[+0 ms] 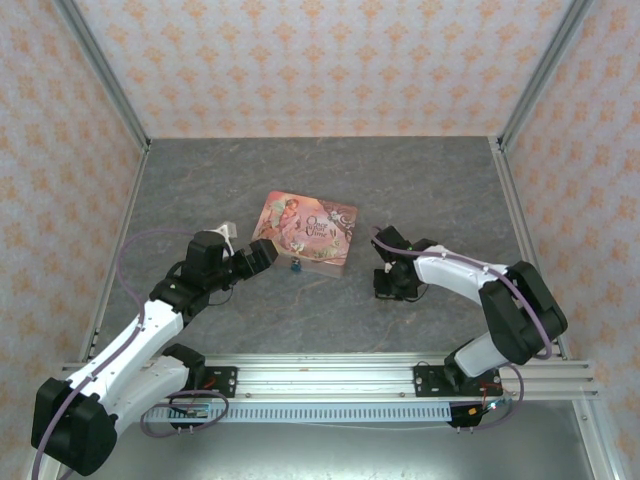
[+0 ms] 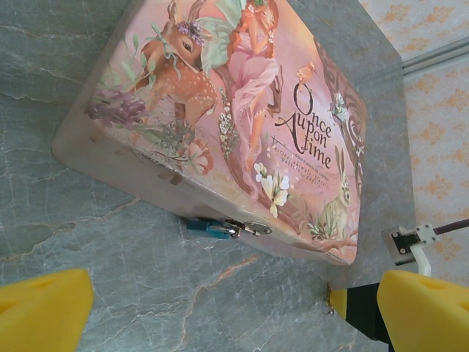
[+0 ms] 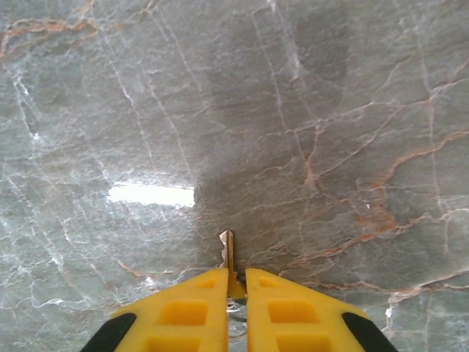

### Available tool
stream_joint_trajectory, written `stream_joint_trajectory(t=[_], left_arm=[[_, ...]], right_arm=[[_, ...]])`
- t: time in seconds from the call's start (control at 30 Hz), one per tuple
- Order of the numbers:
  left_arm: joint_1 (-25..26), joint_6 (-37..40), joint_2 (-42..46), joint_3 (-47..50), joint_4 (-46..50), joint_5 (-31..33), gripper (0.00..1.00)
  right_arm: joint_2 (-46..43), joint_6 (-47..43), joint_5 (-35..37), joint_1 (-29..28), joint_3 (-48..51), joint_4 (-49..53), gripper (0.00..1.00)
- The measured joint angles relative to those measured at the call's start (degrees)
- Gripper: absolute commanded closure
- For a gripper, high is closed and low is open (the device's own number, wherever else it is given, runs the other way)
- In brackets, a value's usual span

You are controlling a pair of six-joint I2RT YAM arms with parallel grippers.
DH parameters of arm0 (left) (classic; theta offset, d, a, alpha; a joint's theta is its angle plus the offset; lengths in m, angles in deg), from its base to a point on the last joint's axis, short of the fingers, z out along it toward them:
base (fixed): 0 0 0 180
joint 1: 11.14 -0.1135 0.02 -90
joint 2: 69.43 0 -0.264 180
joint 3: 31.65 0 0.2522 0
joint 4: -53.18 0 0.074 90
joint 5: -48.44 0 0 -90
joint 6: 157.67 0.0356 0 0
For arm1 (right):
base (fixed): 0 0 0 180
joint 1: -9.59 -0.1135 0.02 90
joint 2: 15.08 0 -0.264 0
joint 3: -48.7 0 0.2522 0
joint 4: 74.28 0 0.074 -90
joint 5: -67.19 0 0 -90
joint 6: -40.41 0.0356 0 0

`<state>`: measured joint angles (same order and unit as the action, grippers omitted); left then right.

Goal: Unlock a padlock with a key

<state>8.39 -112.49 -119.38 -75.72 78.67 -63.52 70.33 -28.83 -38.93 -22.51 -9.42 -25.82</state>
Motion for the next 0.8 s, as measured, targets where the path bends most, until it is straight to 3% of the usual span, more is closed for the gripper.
stream_joint_trajectory(t=[0.3, 0.53, 0.7, 0.8], left_arm=[[0.00, -0.35, 0.00, 0.00, -0.02, -0.04, 0.00], [0.00, -1.86, 0.33, 0.00, -1.84, -1.70, 0.00], [0.00, -3.58, 0.85, 0.00, -6.86, -4.90, 0.06], [0.44, -5.33, 0.85, 0.00, -11.72, -7.78, 0.15]], right_arm=[[-2.12, -0.07, -0.85, 0.00, 0.11, -0.13, 0.99], [-8.98, -0.94, -2.58, 0.00, 1.20, -2.89, 1.00], [-13.22, -2.01, -5.27, 0.00, 1.20, -5.60, 1.00], [-16.90, -2.60, -8.35, 0.00, 1.42, -8.79, 1.00]])
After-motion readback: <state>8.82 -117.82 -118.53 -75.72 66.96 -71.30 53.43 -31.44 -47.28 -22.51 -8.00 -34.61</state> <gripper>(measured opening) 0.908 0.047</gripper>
